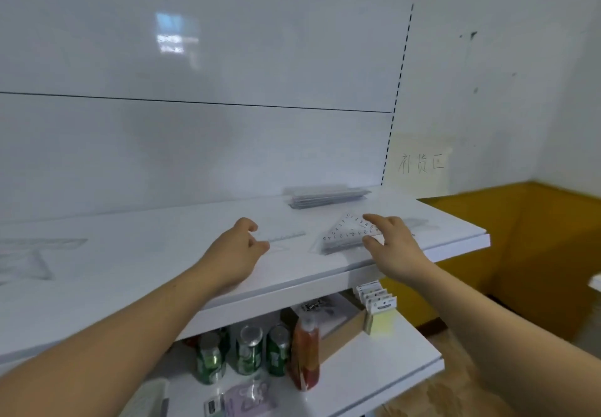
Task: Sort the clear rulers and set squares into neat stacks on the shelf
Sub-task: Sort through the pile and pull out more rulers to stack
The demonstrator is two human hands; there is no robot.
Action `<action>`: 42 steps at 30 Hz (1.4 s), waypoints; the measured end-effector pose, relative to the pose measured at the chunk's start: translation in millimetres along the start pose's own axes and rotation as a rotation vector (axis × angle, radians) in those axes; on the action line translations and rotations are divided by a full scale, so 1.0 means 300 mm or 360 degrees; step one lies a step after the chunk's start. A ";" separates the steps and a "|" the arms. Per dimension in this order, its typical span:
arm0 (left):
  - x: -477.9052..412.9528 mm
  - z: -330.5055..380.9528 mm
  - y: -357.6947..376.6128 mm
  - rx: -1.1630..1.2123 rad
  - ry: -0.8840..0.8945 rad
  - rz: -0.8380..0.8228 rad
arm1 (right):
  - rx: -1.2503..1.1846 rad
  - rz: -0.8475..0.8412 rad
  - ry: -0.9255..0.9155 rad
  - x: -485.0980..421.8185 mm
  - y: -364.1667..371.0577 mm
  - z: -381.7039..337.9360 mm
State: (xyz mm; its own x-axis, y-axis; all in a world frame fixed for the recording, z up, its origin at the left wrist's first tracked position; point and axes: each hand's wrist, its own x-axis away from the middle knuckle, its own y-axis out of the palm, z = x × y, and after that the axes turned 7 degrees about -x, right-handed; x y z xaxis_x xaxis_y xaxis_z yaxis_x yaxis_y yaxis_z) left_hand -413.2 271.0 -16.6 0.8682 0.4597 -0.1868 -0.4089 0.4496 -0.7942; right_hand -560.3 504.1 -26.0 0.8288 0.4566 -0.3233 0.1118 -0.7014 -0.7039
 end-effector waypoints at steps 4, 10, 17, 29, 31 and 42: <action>-0.052 0.014 0.049 0.0020 -0.0060 -0.0047 | 0.0013 -0.0145 0.0028 -0.073 0.002 0.042; -0.105 0.034 0.081 0.0013 -0.0079 -0.0094 | 0.0182 -0.0333 0.0036 -0.147 0.010 0.063; -0.124 0.101 0.131 0.0024 -0.0193 0.0027 | 0.0319 -0.0530 -0.0136 -0.218 -0.009 0.102; -0.133 0.343 0.309 -0.0138 -0.0154 0.0161 | 0.0714 -0.0651 -0.0380 -0.262 -0.125 0.327; -0.133 0.352 0.324 -0.0207 -0.0175 0.0128 | 0.0702 -0.0627 -0.0414 -0.261 -0.118 0.336; -0.129 0.349 0.346 -0.0278 -0.0203 0.0167 | 0.0674 -0.0617 -0.0387 -0.268 -0.102 0.360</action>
State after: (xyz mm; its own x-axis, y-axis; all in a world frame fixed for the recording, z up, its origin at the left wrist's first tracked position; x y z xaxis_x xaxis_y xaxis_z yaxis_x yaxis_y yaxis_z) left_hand -518.6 380.1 -31.1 0.7764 0.5948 -0.2081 -0.4307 0.2597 -0.8643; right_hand -689.7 548.2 -46.8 0.6172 0.7812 -0.0934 0.1111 -0.2041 -0.9726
